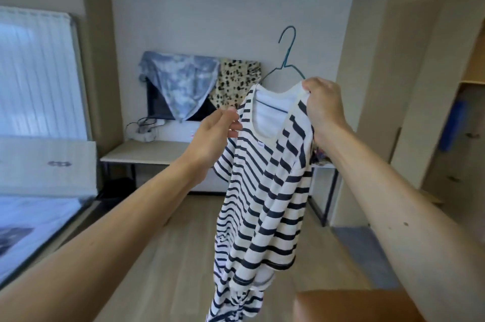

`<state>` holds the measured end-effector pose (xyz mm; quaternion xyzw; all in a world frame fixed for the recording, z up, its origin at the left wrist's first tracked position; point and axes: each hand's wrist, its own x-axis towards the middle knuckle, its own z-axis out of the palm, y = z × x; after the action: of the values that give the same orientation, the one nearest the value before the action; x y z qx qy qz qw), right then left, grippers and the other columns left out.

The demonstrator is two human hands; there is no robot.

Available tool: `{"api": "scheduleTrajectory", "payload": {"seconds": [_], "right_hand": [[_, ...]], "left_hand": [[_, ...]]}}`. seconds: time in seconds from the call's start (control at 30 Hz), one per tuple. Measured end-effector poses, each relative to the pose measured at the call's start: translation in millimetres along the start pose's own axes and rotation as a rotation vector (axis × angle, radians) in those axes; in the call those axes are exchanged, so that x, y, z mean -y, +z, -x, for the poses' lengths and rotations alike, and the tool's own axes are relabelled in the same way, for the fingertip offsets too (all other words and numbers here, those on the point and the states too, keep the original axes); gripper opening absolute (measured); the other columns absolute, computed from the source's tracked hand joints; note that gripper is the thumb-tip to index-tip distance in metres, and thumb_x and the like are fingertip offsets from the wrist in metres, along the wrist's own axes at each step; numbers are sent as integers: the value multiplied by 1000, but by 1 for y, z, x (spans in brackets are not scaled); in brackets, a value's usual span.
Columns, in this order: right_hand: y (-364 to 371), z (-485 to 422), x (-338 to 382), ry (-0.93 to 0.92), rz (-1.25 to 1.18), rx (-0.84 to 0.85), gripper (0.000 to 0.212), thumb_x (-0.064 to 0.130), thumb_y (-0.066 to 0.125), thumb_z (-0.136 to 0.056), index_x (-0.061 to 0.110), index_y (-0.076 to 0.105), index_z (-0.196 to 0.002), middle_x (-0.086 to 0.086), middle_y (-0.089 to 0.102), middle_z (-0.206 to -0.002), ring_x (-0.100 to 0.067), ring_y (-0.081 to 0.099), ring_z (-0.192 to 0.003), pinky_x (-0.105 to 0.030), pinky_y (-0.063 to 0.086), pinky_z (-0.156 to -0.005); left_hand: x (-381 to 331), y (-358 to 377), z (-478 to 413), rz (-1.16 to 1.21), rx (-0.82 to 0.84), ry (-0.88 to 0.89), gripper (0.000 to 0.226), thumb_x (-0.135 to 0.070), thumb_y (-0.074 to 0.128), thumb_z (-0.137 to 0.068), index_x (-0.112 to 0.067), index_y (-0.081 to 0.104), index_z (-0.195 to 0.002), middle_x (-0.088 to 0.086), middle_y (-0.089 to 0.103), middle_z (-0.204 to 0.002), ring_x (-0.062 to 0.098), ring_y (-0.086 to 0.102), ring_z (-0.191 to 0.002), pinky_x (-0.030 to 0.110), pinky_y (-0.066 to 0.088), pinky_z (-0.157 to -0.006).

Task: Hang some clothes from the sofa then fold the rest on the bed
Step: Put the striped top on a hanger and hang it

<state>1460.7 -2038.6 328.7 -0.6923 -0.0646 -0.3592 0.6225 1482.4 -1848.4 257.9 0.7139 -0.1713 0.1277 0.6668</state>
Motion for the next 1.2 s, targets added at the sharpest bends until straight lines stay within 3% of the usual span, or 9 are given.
{"api": "scheduleTrajectory", "payload": {"seconds": [0.27, 0.37, 0.47, 0.63, 0.9, 1.03, 1.13, 1.2], "right_hand": [[47, -62, -96, 36, -83, 71, 40, 6, 46, -91, 25, 26, -63, 7, 22, -56, -13, 19, -54, -32, 14, -55], [59, -87, -128, 27, -84, 83, 39, 7, 46, -93, 25, 24, -67, 5, 18, -59, -13, 15, -56, -31, 13, -51], [68, -122, -169, 25, -81, 78, 38, 9, 47, -95, 24, 25, -68, 0, 17, -66, -12, 16, -55, -26, 14, -46], [79, -162, -221, 55, -90, 57, 42, 6, 45, -95, 24, 26, -63, 11, 18, -55, -8, 17, -50, -23, 16, -45], [101, -227, -324, 43, 19, -50, 39, 5, 45, -95, 20, 30, -61, 13, 23, -53, -6, 22, -52, -21, 21, -47], [104, -260, -372, 33, 79, -192, 27, 17, 49, -90, 0, 46, -68, -4, 30, -58, -6, 29, -59, -17, 28, -52], [99, -289, -398, 36, 132, -288, 22, 19, 48, -85, 11, 41, -65, 11, 32, -53, -5, 27, -55, -19, 25, -51], [92, -311, -417, 29, 174, -368, 25, 17, 48, -87, 1, 41, -68, 8, 31, -57, -9, 27, -57, -21, 25, -51]], "left_hand": [[71, -6, -68, -33, -103, -76, 41, -48, 40, -105, -18, 66, -117, 1, 71, -115, 23, 65, -111, 43, 49, -102], [88, -3, -104, -20, -136, -79, 41, -44, 40, -106, -15, 67, -116, 6, 72, -115, 30, 64, -112, 47, 48, -102], [110, 5, -150, -24, -158, -59, 40, -43, 39, -106, -16, 67, -114, 3, 73, -112, 26, 66, -110, 50, 47, -104], [147, 17, -202, -6, -133, -86, 35, -38, 41, -106, -16, 68, -112, 4, 73, -112, 27, 66, -110, 49, 48, -105], [234, 45, -304, 74, 41, -134, 30, -36, 50, -102, -16, 70, -111, 4, 74, -110, 23, 67, -108, 46, 48, -104], [281, 67, -362, 120, 174, -146, 30, -31, 49, -103, -11, 70, -109, 4, 73, -105, 20, 67, -102, 29, 53, -90], [311, 90, -410, 125, 273, -162, 27, -26, 47, -104, -11, 70, -103, 1, 74, -101, 20, 68, -100, 31, 52, -91], [326, 111, -442, 151, 326, -165, 26, -22, 47, -104, -11, 70, -98, -1, 76, -96, 19, 69, -96, 32, 52, -90]]}}
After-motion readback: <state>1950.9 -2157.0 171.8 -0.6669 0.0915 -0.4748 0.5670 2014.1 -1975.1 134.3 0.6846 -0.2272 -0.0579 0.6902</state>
